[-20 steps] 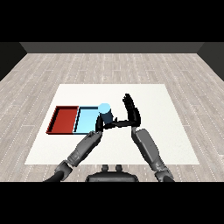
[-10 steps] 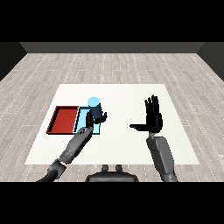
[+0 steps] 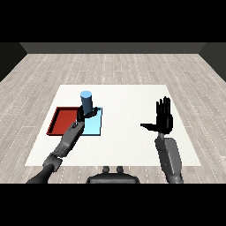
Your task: Pick the blue can and put it in the blue box
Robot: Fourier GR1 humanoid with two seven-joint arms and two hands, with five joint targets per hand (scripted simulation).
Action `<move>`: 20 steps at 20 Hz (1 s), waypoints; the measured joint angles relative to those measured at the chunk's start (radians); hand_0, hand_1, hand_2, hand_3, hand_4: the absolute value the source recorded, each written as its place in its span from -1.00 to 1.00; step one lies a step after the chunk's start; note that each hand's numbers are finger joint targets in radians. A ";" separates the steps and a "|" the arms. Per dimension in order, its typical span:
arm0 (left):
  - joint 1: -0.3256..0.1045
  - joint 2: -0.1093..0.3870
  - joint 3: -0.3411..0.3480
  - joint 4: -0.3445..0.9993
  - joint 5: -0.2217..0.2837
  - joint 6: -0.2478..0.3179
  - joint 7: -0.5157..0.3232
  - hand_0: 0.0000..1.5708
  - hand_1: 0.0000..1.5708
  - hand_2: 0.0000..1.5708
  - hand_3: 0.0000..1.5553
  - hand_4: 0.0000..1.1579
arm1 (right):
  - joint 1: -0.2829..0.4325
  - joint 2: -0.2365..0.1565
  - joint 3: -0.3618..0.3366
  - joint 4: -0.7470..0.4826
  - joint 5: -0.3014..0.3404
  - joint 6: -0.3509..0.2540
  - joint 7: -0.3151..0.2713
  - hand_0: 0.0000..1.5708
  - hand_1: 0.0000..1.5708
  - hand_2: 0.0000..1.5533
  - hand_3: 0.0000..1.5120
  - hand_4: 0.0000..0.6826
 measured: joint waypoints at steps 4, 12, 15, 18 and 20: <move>-0.068 0.022 0.037 0.179 -0.011 -0.032 0.031 1.00 1.00 0.99 0.85 0.76 | -0.022 0.003 -0.011 0.039 0.008 -0.006 -0.002 -1.00 -1.00 -1.00 -1.00 -1.00; -0.118 -0.020 0.047 0.485 -0.057 -0.004 0.097 0.15 0.15 0.07 0.22 0.55 | -0.046 0.022 -0.016 0.110 0.014 0.001 -0.022 -1.00 -1.00 -1.00 -1.00 -1.00; -0.115 -0.034 0.043 0.558 -0.071 -0.018 0.133 0.13 0.13 -0.04 -0.47 0.61 | -0.044 0.019 -0.023 0.124 0.010 0.015 -0.026 -1.00 -1.00 -1.00 -1.00 -1.00; -0.116 -0.035 0.049 0.585 -0.076 -0.050 0.130 0.72 0.72 0.58 -0.49 0.05 | -0.035 0.033 -0.020 0.135 0.013 0.023 -0.049 -1.00 -1.00 -1.00 -1.00 -1.00; -0.127 -0.034 0.047 0.602 -0.083 -0.076 0.145 -0.55 -0.55 -0.48 -1.00 0.08 | -0.042 0.024 -0.025 0.130 0.012 0.026 -0.040 -1.00 -1.00 -1.00 -1.00 -1.00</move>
